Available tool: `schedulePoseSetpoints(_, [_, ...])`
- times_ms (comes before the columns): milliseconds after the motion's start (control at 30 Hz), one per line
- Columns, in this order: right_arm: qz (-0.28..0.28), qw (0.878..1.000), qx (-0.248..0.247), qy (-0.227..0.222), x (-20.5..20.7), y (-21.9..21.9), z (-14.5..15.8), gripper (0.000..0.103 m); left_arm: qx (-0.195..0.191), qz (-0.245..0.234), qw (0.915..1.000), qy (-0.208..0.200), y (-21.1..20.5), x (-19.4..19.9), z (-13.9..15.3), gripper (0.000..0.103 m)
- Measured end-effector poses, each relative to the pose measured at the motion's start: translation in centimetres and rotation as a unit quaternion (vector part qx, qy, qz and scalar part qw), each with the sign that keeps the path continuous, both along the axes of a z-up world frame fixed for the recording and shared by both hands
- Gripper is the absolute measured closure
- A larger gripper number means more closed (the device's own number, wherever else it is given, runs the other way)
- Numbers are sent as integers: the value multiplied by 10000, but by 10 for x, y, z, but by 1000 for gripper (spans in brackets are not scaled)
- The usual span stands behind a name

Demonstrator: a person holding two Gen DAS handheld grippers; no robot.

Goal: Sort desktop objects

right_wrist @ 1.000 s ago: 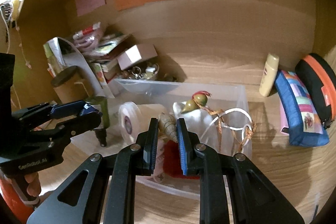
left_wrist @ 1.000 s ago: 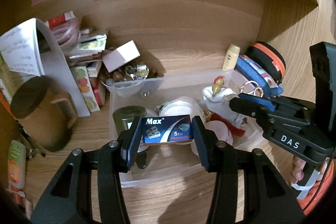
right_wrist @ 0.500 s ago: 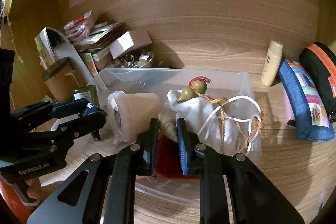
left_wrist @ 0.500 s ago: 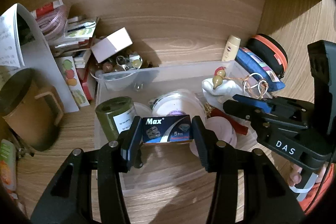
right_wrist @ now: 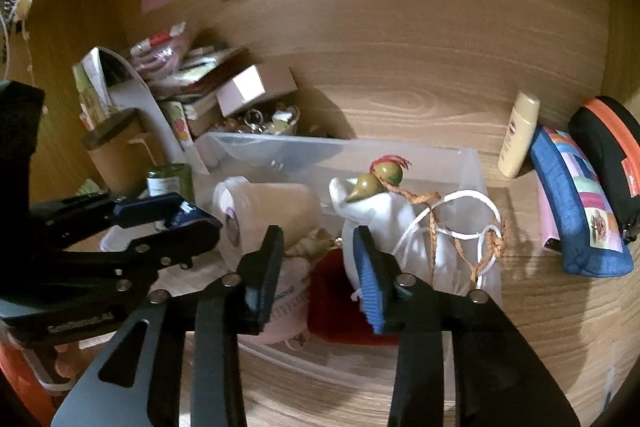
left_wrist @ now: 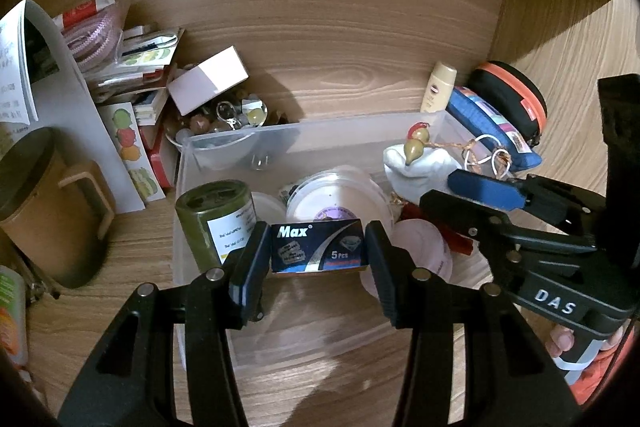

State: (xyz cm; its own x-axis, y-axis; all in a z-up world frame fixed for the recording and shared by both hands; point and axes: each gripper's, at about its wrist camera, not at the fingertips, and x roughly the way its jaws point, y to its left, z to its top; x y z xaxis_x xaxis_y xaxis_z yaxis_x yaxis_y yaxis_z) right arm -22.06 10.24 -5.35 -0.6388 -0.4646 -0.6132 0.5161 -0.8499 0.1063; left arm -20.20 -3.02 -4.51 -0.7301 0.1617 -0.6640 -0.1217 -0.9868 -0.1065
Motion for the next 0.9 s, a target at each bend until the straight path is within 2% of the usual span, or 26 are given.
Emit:
schedulePoseSetpoints(233, [-26,9996,-188,233,9,8,13,56,-121,90,9998,97,3,7,9,54])
schedulePoseSetpoints(367, [-66,9991,-201,369,13,10,20,48,-210,186,9994,185,3,12,16,41])
schedulePoseSetpoints(500, [-121,9987,-139,465,16,10,25,44,-277,247,9990,242,2,17,23,39])
schedulePoseSetpoints(600, [-204,9984,-99,515,19,11,28,35,-356,345,9982,338,0,23,29,31])
schedulePoseSetpoints(700, [-234,9979,-69,597,24,12,33,30,-459,452,9968,470,-1,31,35,22])
schedulePoseSetpoints(767, [-239,9977,-45,631,28,12,37,30,-540,547,9953,592,-2,37,40,9])
schedulePoseSetpoints(833, [-260,9975,-5,662,32,13,40,29,-593,602,9939,705,-2,43,44,6])
schedulePoseSetpoints(900, [-290,9972,11,685,37,15,44,23,-633,627,9928,799,-2,49,49,6])
